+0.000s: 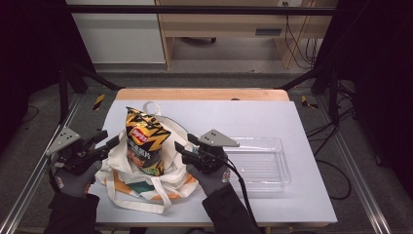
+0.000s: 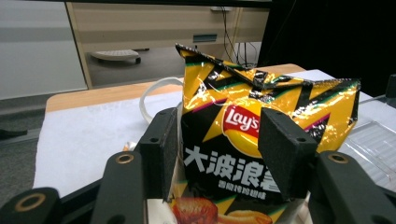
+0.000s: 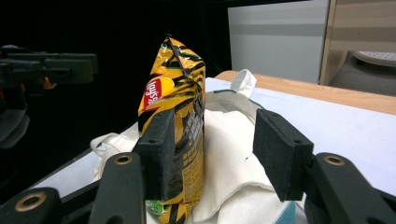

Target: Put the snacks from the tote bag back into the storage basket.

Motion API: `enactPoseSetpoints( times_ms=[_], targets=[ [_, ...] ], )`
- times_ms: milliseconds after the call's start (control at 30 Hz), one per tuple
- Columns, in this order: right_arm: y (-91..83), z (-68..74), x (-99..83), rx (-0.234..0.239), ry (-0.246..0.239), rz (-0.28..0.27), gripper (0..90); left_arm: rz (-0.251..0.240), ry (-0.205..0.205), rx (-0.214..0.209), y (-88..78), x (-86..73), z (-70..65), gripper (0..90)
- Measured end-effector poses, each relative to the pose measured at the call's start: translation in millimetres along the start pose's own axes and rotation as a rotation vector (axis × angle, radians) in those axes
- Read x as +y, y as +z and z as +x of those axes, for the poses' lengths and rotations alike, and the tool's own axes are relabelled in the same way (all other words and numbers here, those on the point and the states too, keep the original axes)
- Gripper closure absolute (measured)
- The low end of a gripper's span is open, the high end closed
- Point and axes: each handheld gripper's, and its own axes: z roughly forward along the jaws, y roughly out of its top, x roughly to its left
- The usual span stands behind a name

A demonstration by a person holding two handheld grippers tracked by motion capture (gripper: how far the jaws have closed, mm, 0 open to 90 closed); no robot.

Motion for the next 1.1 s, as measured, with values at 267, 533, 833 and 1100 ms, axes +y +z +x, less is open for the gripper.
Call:
enactPoseSetpoints(
  times_ms=[267, 533, 833, 1100],
  targets=[
    [4.9, 3.9, 10.5, -0.001, -0.02, -0.002, 48.7, -0.017, -0.003, 0.007, 8.2, 11.4, 4.3, 47.7],
    [13.1, 10.5, 16.0, 0.001, -0.028, 0.008, 49.0, -0.011, -0.014, 0.006, 17.0, 16.4, 6.8, 47.7],
    [27.1, 16.2, 15.9, 0.019, -0.032, 0.026, 48.9, -0.002, -0.02, 0.011, 33.9, 21.7, 8.4, 47.5],
    [33.8, 17.9, 15.6, 0.004, -0.04, 0.043, 48.7, 0.018, -0.035, 0.012, 51.6, 21.3, 18.1, 48.2]
  ],
)
